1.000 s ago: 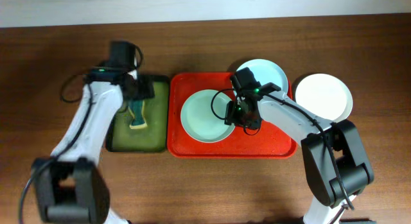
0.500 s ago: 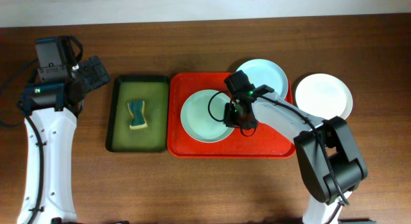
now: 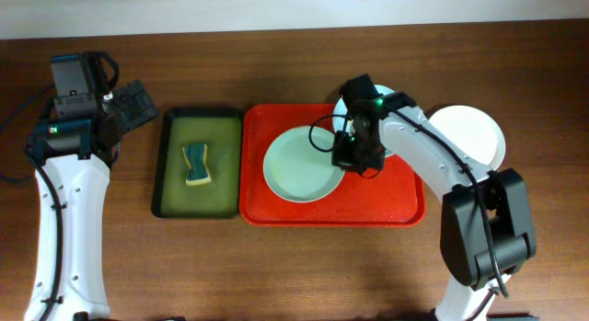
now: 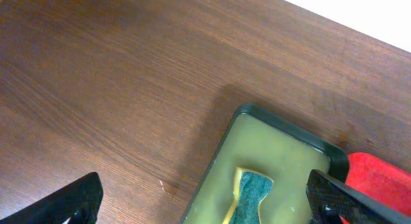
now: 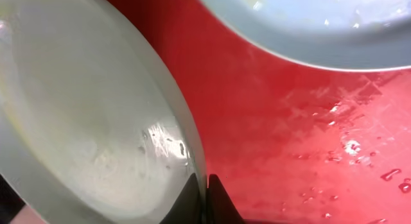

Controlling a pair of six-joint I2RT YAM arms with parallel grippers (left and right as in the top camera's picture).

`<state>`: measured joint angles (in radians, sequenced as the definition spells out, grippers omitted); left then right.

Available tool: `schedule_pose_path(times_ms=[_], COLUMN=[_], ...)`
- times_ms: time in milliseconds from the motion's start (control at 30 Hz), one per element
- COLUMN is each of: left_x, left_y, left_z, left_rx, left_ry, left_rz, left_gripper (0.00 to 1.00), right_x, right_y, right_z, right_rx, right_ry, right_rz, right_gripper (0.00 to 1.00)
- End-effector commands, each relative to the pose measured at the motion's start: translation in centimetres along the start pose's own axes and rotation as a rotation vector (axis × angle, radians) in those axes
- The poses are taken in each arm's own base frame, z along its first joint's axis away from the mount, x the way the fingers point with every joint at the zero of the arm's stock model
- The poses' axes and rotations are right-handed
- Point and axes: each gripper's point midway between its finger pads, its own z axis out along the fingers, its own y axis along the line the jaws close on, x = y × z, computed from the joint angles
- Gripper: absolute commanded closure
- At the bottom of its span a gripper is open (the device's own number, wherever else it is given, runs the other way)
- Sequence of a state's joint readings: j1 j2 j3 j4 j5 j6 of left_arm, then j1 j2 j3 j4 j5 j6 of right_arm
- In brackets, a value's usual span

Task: Clean dirty plates on tray and stack at the side
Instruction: 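Lift the light-blue plate with the right gripper and tilt it over the black tray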

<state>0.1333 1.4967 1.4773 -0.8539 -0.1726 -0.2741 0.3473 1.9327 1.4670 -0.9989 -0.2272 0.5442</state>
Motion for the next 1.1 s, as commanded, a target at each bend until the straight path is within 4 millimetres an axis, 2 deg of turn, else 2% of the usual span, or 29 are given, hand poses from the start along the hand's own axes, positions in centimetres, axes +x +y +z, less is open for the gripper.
schedule_pose_path(times_ms=[0,67,100,233,400,467,567,700,867,1000,1067], left_x=[0.0,0.0,0.0,0.0,0.0,0.0,0.0,0.0,0.0,0.0,0.0], left_y=[0.2,0.2,0.2,0.2,0.2,0.2,0.2,0.2,0.2,0.2,0.2], left_z=[-0.1,-0.1,-0.1,-0.1,-0.1,-0.1,-0.1,-0.1,-0.1,-0.1,-0.1], left_rx=[-0.008,-0.008,-0.008,-0.008,-0.008,-0.008,-0.008,-0.008,-0.008,-0.008,-0.008], left_ry=[-0.003,-0.003,-0.003,-0.003,-0.003,-0.003,-0.003,-0.003,-0.003,-0.003,-0.003], left_rz=[-0.010,-0.010,-0.010,-0.010,-0.010,-0.010,-0.010,-0.010,-0.010,-0.010,-0.010], left_gripper=[0.01,0.01,0.01,0.01,0.01,0.01,0.00,0.01,0.01,0.01,0.01], right_x=[-1.3,-1.7,-2.0,-2.4,-2.3,-1.4,-0.3,1.2,4.0,6.3,7.0], right_y=[2.6,3.6,5.0,8.6,12.3,14.0,15.4,17.0,19.2,21.8,22.5], right_z=[-3.2,-4.4,-5.4,-6.1,-5.8,-5.9,-6.5,-8.8,-13.8,-17.3,-18.3], right_rx=[-0.078,-0.097,-0.120,-0.154,-0.060,0.020,0.132,0.281,0.489,0.592,0.616], right_ry=[-0.065,-0.082,-0.107,-0.198,-0.379,-0.480,-0.619,-0.845,-1.169,-1.343,-1.382], right_rz=[-0.050,-0.062,-0.080,-0.152,-0.237,-0.300,-0.359,-0.410,-0.496,-0.562,-0.573], right_gripper=[0.96,0.96,0.96,0.96,0.96,0.96,0.96,0.96,0.96,0.96,0.96])
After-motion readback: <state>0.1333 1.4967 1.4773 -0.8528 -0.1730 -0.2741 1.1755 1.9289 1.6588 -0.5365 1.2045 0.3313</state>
